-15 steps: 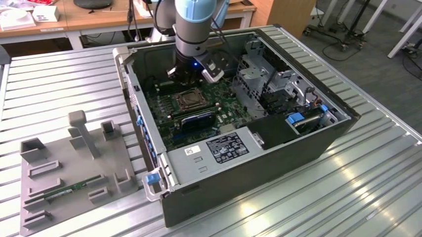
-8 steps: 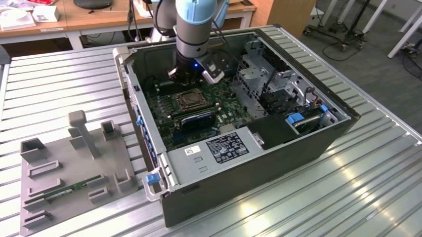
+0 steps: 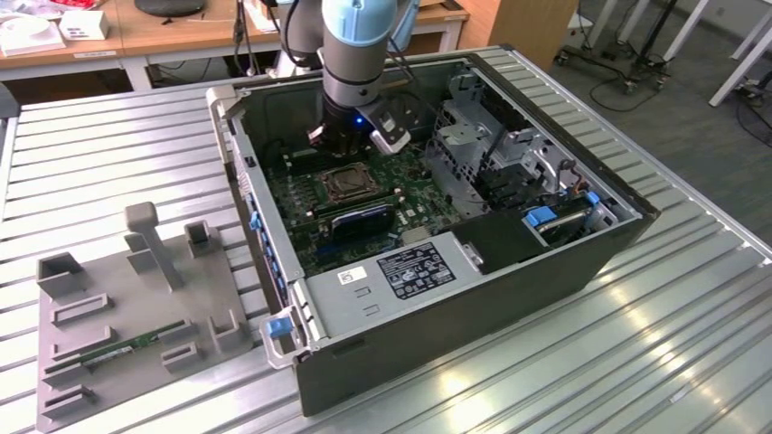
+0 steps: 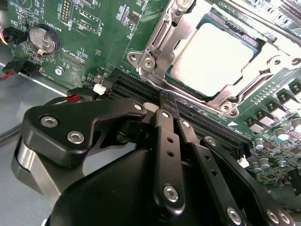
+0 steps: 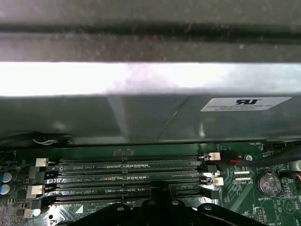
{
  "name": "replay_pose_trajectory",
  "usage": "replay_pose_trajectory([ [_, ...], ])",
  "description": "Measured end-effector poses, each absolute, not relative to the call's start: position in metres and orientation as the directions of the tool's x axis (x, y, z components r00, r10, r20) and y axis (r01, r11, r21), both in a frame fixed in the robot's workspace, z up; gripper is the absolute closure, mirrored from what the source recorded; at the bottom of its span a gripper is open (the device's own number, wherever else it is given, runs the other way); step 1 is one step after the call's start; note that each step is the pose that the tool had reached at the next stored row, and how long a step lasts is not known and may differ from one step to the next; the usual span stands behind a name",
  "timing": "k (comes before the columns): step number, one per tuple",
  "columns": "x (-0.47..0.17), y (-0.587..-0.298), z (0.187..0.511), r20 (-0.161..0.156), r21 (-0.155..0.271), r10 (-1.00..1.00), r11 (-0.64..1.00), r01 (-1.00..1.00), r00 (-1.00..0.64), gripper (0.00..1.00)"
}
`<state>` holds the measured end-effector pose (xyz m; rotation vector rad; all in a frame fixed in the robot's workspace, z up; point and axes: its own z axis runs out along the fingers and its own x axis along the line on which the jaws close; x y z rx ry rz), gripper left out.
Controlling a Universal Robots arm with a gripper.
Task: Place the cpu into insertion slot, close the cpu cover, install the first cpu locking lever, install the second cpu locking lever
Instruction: 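Install the first cpu locking lever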
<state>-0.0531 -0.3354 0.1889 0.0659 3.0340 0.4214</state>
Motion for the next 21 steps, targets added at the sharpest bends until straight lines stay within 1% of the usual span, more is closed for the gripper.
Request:
replay_pose_trajectory([
  [12,-0.0528,-0.3357,0.1878,-0.07,0.273,0.053,0.962,0.032,-0.996,0.89],
  [21,-0.0525,-0.3352,0.1955,-0.07,0.274,0.053,0.961,0.032,-0.996,0.89],
])
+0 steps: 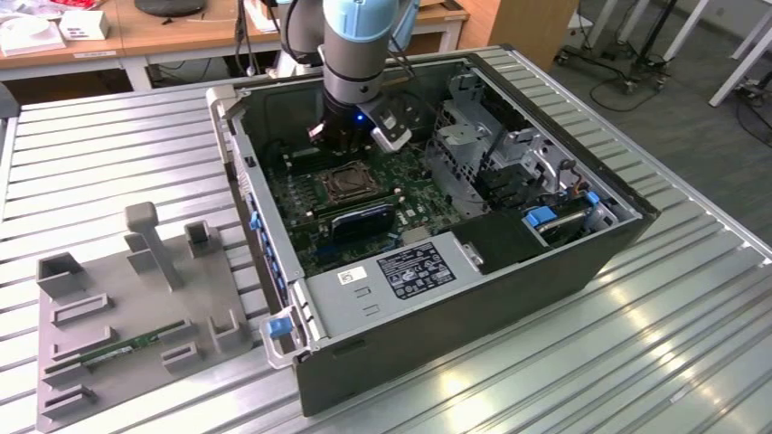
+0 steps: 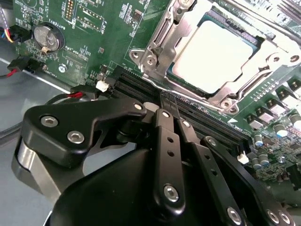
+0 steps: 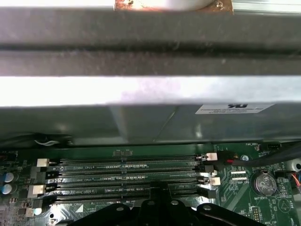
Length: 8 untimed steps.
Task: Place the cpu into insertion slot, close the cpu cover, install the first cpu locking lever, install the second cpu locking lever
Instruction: 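Install the first cpu locking lever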
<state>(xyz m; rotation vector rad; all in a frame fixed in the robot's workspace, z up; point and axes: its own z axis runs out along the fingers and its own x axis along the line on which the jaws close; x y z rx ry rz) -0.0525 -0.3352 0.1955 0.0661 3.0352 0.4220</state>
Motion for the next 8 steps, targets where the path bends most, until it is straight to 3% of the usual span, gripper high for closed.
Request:
replay_pose_trajectory([
  [8,-0.0525,-0.3352,0.1968,-0.07,0.274,0.053,0.961,0.032,-0.996,0.89],
])
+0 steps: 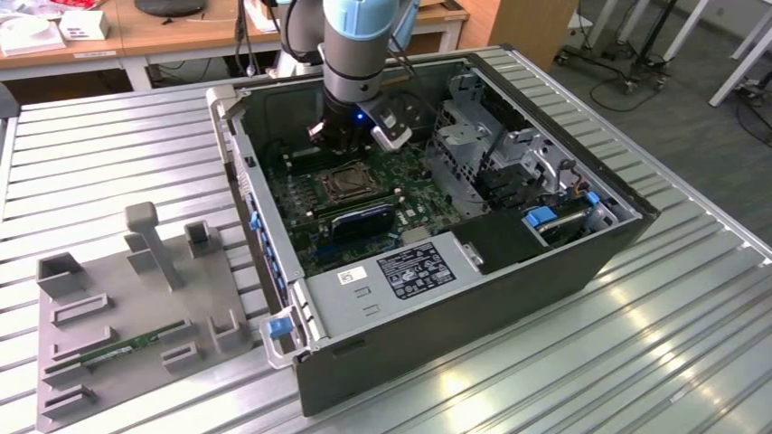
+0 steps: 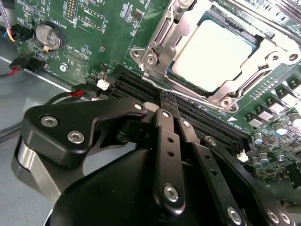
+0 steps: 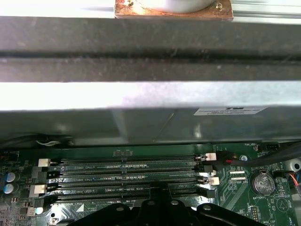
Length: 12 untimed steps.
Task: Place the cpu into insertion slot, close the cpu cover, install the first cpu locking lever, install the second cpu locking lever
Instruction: 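Install the first cpu locking lever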
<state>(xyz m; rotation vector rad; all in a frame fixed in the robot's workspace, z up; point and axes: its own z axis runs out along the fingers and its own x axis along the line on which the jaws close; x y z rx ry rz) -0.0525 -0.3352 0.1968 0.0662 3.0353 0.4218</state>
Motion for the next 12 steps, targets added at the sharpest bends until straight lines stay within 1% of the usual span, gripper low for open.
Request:
replay_pose_trajectory([
  [8,-0.0525,-0.3354,0.1966,-0.07,0.274,0.053,0.961,0.032,-0.996,0.89],
  [12,-0.0525,-0.3354,0.202,-0.07,0.274,0.053,0.961,0.032,-0.996,0.89],
])
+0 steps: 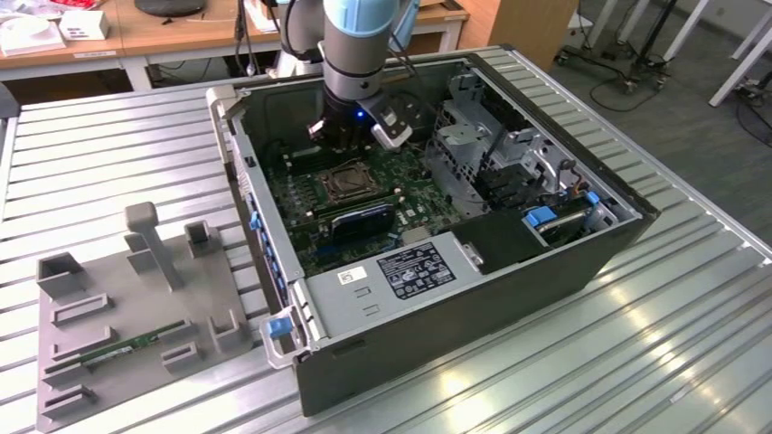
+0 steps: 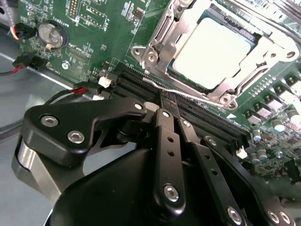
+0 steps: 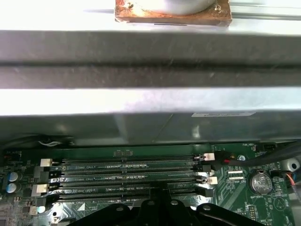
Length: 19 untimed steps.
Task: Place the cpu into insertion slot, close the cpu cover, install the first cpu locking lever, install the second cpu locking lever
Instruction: 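Install the first cpu locking lever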
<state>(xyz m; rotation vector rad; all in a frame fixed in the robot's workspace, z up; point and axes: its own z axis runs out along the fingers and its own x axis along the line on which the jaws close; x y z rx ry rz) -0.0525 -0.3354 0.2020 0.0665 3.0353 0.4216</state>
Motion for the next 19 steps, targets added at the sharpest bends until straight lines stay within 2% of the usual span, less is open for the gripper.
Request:
replay_pose_trajectory([
  [8,-0.055,-0.335,0.207,-0.072,0.274,0.053,0.961,0.032,-0.996,0.89],
  [19,-0.089,-0.334,0.208,-0.105,0.288,0.055,0.957,0.022,-0.993,0.89],
])
